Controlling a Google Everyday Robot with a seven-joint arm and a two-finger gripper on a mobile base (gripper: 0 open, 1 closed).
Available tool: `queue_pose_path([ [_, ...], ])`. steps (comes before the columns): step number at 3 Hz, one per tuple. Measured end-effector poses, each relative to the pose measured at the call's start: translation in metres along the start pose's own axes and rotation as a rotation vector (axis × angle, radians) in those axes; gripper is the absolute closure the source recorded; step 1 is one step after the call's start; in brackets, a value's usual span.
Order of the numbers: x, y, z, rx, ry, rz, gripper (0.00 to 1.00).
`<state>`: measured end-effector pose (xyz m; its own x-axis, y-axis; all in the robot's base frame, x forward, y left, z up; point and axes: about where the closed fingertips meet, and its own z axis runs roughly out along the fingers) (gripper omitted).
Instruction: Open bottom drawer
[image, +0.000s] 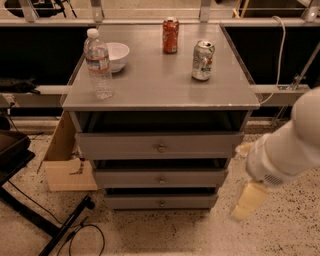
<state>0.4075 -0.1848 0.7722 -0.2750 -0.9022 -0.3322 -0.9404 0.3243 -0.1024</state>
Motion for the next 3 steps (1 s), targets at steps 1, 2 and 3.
queue_pose_path([
  [1, 0.032, 0.027, 0.076, -0.066, 0.012, 0.023, 0.00],
  [2, 0.055, 0.040, 0.133, -0.150, 0.036, 0.087, 0.00],
  [3, 0.058, 0.043, 0.143, -0.171, 0.036, 0.102, 0.00],
])
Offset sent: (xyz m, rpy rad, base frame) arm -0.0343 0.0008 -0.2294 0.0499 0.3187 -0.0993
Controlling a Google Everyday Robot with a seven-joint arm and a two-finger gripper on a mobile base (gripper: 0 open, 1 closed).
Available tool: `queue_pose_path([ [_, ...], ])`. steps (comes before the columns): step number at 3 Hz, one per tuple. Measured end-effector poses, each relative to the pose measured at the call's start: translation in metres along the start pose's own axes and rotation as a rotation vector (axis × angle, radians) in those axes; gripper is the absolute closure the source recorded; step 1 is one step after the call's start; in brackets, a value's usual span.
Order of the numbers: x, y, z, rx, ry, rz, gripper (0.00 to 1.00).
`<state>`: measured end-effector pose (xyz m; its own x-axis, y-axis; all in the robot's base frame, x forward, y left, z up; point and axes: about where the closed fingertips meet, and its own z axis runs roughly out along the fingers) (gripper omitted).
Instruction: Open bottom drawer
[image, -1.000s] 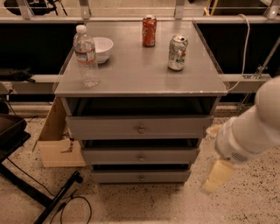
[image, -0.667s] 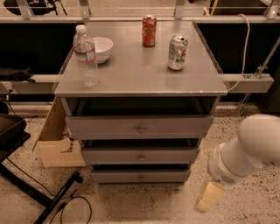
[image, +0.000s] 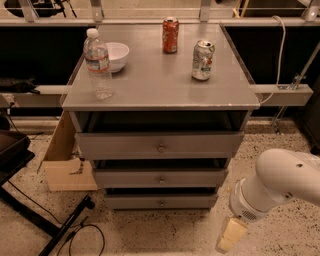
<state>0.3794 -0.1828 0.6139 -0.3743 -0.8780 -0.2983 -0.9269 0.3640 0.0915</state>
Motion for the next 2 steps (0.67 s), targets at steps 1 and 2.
queue_pose_path([
  [1, -0.003, -0.001, 0.014, -0.004, -0.012, -0.035, 0.00],
  [2, 0.008, -0.014, 0.061, -0.009, -0.021, -0.088, 0.00],
])
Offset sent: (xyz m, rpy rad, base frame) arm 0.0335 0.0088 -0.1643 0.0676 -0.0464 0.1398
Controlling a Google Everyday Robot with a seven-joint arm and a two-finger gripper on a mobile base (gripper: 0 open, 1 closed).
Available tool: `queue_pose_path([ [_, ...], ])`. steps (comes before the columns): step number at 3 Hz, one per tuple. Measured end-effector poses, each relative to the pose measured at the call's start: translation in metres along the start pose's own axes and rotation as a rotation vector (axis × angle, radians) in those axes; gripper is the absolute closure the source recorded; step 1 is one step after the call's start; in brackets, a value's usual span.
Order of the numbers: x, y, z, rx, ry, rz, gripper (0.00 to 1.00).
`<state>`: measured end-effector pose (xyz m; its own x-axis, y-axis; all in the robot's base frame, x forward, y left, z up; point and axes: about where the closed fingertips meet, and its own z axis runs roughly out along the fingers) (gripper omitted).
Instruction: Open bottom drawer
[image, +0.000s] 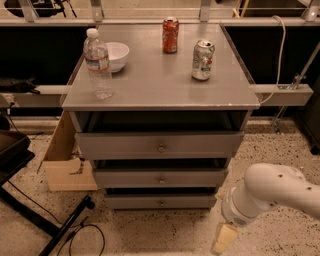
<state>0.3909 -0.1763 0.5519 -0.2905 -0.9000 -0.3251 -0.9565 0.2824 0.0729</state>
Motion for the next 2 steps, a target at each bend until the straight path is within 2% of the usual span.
queue_pose_path([
  [1, 0.013, -0.035, 0.066, 0.017, -0.005, -0.050, 0.00],
  [2, 0.026, -0.076, 0.119, 0.025, 0.006, -0.060, 0.00],
])
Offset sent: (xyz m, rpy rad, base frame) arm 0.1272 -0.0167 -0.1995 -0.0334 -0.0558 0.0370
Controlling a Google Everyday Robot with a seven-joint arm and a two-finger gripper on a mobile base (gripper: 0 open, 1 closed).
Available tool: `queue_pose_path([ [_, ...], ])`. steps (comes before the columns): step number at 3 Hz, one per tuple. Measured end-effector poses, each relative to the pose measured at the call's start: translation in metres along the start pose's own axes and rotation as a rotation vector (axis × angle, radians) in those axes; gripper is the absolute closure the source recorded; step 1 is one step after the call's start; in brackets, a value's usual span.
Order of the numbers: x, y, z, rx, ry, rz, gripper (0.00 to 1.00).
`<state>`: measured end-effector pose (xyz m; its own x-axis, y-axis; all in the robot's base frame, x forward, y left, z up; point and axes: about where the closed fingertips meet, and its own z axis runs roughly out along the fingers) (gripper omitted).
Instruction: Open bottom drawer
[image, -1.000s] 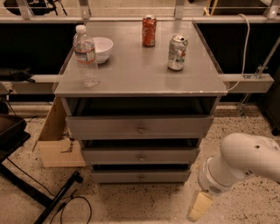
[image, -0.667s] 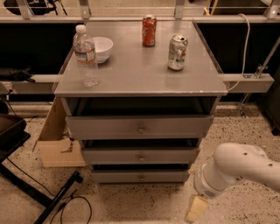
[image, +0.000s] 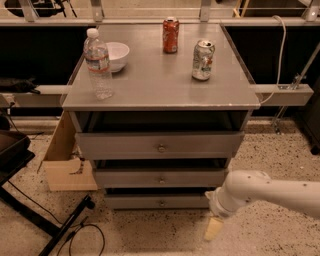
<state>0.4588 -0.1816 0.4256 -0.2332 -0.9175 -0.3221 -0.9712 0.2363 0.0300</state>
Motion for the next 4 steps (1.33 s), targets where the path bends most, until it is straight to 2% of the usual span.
queue_pose_path([
  [1, 0.014, -0.030, 0.039, -0.007, 0.004, 0.022, 0.00],
  [2, 0.015, -0.035, 0.046, -0.008, 0.000, 0.031, 0.00],
  [3, 0.015, -0.031, 0.060, -0.005, 0.036, 0.000, 0.00],
  [4, 0.024, -0.033, 0.099, 0.003, 0.093, -0.060, 0.00],
])
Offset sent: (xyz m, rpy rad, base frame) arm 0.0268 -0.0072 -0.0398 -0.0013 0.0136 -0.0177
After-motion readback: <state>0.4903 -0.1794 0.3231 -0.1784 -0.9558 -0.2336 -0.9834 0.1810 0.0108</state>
